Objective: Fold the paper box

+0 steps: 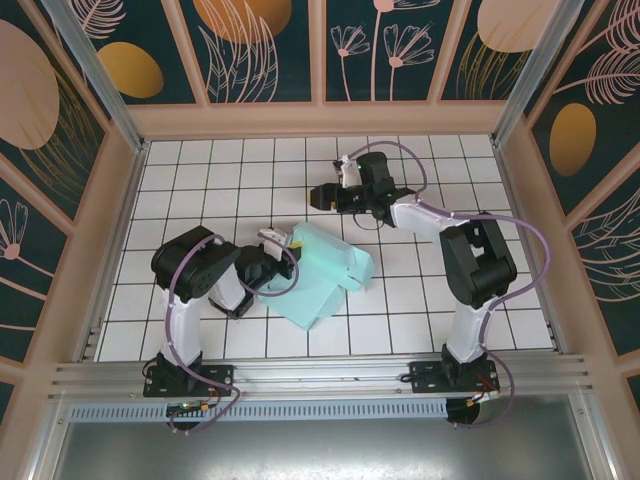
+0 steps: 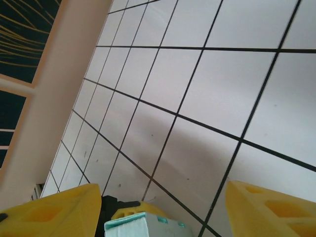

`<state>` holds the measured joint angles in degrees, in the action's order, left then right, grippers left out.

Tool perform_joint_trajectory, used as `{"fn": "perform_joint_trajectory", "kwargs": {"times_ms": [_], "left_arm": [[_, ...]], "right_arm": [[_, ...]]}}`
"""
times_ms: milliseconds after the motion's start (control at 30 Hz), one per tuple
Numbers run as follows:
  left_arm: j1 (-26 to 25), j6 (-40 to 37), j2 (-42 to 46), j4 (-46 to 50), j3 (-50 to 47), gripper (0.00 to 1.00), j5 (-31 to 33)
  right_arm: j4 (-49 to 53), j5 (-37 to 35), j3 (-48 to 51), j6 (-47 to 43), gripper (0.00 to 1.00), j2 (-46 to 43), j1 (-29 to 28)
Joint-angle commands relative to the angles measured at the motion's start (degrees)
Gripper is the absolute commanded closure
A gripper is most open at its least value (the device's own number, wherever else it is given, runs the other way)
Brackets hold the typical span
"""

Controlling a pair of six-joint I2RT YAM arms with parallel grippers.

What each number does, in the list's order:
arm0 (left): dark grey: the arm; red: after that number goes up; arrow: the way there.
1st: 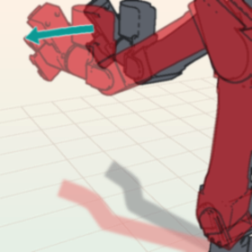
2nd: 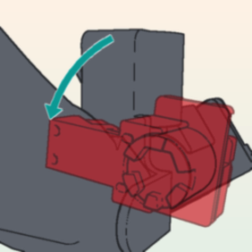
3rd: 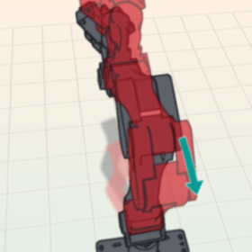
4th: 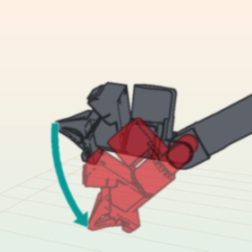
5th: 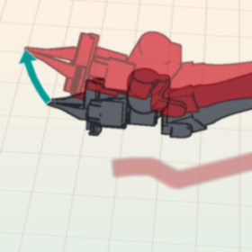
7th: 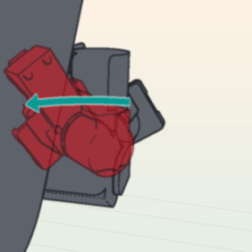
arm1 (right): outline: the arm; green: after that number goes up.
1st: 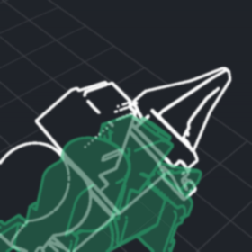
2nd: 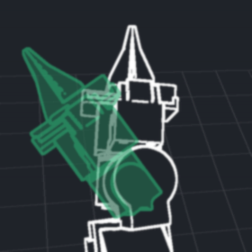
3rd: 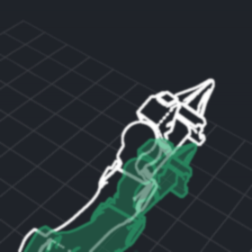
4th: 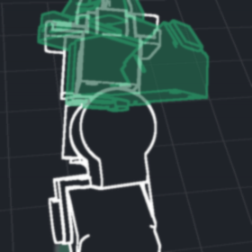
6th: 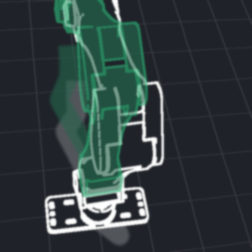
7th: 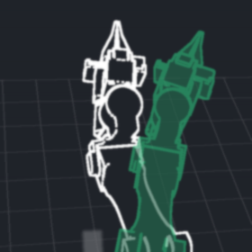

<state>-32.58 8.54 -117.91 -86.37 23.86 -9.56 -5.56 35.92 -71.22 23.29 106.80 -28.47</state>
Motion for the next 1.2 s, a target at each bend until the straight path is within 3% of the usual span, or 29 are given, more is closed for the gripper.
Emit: {"fn": "perform_joint_trajectory", "kwargs": {"times_ms": [0, 300, 600, 933, 1167], "left_arm": [[0.0, -2.0, -2.3, -4.1, 1.4, 0.85, -0.1], [-0.1, -4.3, -3.7, -1.8, 1.0, 0.81, 0.2], [-0.1, -3.6, -3.6, -1.4, 1.3, 0.79, -0.2], [0.0, -3.7, 2.2, 1.1, 0.6, 0.66, 0.3], [0.0, -3.6, 5.0, 2.9, -0.6, 0.63, 2.6]], "right_arm": [[-2.3, 2.2, 1.2, -0.1, 0.32, 0.8, -1.1], [-1.7, 0.4, 1.9, -0.2, 0.32, 3.4, -4.1], [0.4, -1.6, 2.7, -1.8, 0.45, 5.6, -5.3], [2.3, -6.9, 5.4, -4.7, 0.48, 5.9, -5.7], [2.8, -9.4, 6.8, -6.4, 0.49, 5.4, -7.0]]}}
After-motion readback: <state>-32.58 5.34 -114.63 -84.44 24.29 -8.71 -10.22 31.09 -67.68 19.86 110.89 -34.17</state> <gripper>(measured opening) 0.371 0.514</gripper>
